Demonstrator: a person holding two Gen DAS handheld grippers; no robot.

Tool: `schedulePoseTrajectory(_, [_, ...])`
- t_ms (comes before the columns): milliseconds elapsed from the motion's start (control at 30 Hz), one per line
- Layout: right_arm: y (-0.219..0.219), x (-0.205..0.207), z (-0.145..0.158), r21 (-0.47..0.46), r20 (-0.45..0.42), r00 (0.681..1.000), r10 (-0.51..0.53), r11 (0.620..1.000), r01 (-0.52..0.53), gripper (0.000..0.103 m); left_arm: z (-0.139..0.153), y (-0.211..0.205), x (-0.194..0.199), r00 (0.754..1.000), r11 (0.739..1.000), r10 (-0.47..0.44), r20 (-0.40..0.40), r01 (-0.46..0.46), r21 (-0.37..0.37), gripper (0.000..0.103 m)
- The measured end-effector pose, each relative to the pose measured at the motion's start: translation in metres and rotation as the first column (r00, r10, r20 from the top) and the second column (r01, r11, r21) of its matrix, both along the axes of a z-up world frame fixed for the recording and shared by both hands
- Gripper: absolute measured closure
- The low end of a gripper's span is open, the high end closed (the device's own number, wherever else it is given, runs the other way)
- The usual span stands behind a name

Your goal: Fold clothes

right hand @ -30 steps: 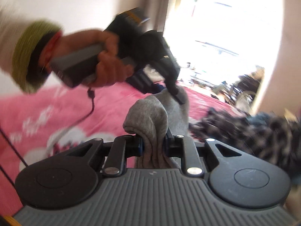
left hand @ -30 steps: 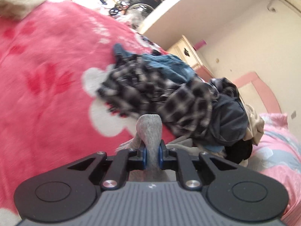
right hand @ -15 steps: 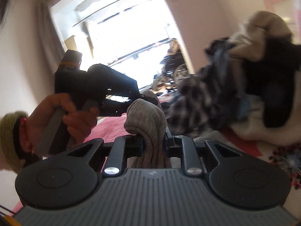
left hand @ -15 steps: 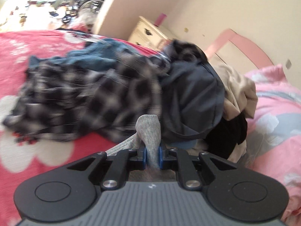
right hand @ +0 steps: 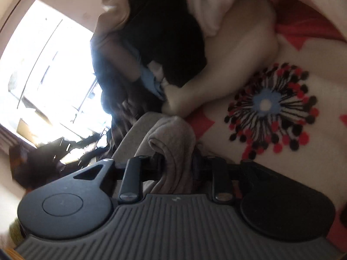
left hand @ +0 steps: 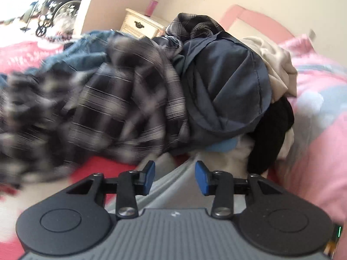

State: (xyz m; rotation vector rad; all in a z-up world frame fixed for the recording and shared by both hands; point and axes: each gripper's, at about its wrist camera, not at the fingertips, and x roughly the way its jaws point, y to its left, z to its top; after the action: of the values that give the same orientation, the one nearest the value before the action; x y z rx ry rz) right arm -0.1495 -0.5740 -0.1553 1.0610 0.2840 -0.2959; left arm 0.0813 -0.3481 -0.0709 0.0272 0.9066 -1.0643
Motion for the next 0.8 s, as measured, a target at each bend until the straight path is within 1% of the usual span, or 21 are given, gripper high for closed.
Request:
schedulePoseTrajectory(33, [-0.005,-0.003,-0.002,0.042,0.000,1.000,-0.026,0.999,0.026,0.061,0.002,0.013,0.003,1.000,1.000,-0.003,0.002,0.003,0.020,0.053])
schedulePoseTrajectory(67, [-0.009,-0.007,-0.002,0.081,-0.006,0.998,-0.059,0.995,0.059,0.054,0.000,0.028,0.007,1.000,0.999,0.004,-0.012,-0.004,0.034,0.051])
schedulePoseTrajectory(100, [-0.012,-0.012,-0.001,0.118,-0.010,0.996,-0.086,0.989,0.087,0.050,-0.003,0.042,0.011,0.999,0.999,0.021,-0.039,-0.019,0.048,0.049])
schedulePoseTrajectory(133, [-0.014,-0.017,0.000,0.155,-0.014,0.994,-0.112,0.981,0.113,0.046,-0.008,0.056,0.013,0.996,0.998,0.040,-0.074,-0.036,0.053,0.047])
schedulePoseTrajectory(200, [-0.011,-0.024,0.002,0.218,-0.016,0.992,-0.122,0.968,0.122,0.039,-0.025,0.074,0.014,0.985,0.998,0.054,-0.164,-0.048,0.038,0.042])
schedulePoseTrajectory(267, [-0.005,-0.028,0.002,0.279,-0.030,0.994,-0.108,0.954,0.112,0.033,-0.043,0.090,0.015,0.965,0.998,0.062,-0.256,-0.059,0.021,0.038])
schedulePoseTrajectory(300, [-0.001,-0.029,0.001,0.309,-0.047,0.995,-0.086,0.946,0.096,0.028,-0.051,0.099,0.015,0.951,0.998,0.066,-0.301,-0.065,0.013,0.035])
schedulePoseTrajectory(333, [0.003,-0.029,0.000,0.340,-0.063,0.996,-0.063,0.937,0.081,0.025,-0.060,0.103,0.017,0.935,0.997,0.069,-0.347,-0.074,0.000,0.034])
schedulePoseTrajectory(400, [0.016,-0.026,-0.004,0.372,-0.093,0.996,-0.011,0.927,0.045,0.023,-0.077,0.103,0.021,0.907,0.997,0.056,-0.417,-0.075,-0.030,0.033])
schedulePoseTrajectory(433, [0.022,-0.024,-0.006,0.386,-0.107,0.994,0.016,0.922,0.026,0.022,-0.085,0.103,0.024,0.898,0.996,0.052,-0.438,-0.075,-0.037,0.033])
schedulePoseTrajectory(467, [0.027,-0.019,-0.010,0.396,-0.111,0.993,0.047,0.918,0.000,0.022,-0.092,0.101,0.027,0.889,0.996,0.058,-0.454,-0.084,-0.036,0.033])
schedulePoseTrajectory(500, [0.031,-0.014,-0.014,0.404,-0.112,0.991,0.079,0.915,-0.028,0.019,-0.100,0.098,0.030,0.880,0.995,0.067,-0.470,-0.094,-0.033,0.033])
schedulePoseTrajectory(567, [0.037,-0.001,-0.021,0.407,-0.117,0.984,0.132,0.910,-0.073,0.017,-0.107,0.090,0.032,0.875,0.993,0.064,-0.479,-0.102,-0.053,0.033])
schedulePoseTrajectory(633, [0.036,0.008,-0.025,0.389,-0.102,0.985,0.139,0.917,-0.089,0.011,-0.113,0.082,0.033,0.873,0.991,0.057,-0.485,-0.108,-0.077,0.033])
schedulePoseTrajectory(700, [0.033,0.018,-0.029,0.381,-0.072,0.986,0.148,0.918,-0.110,0.010,-0.119,0.073,0.034,0.870,0.988,0.051,-0.491,-0.114,-0.100,0.033])
schedulePoseTrajectory(767, [0.028,0.026,-0.031,0.375,-0.049,0.987,0.150,0.919,-0.121,0.009,-0.119,0.067,0.030,0.881,0.987,0.062,-0.468,-0.124,-0.101,0.033])
schedulePoseTrajectory(800, [0.026,0.030,-0.033,0.373,-0.040,0.989,0.145,0.920,-0.120,0.009,-0.118,0.066,0.028,0.887,0.986,0.070,-0.457,-0.129,-0.101,0.035])
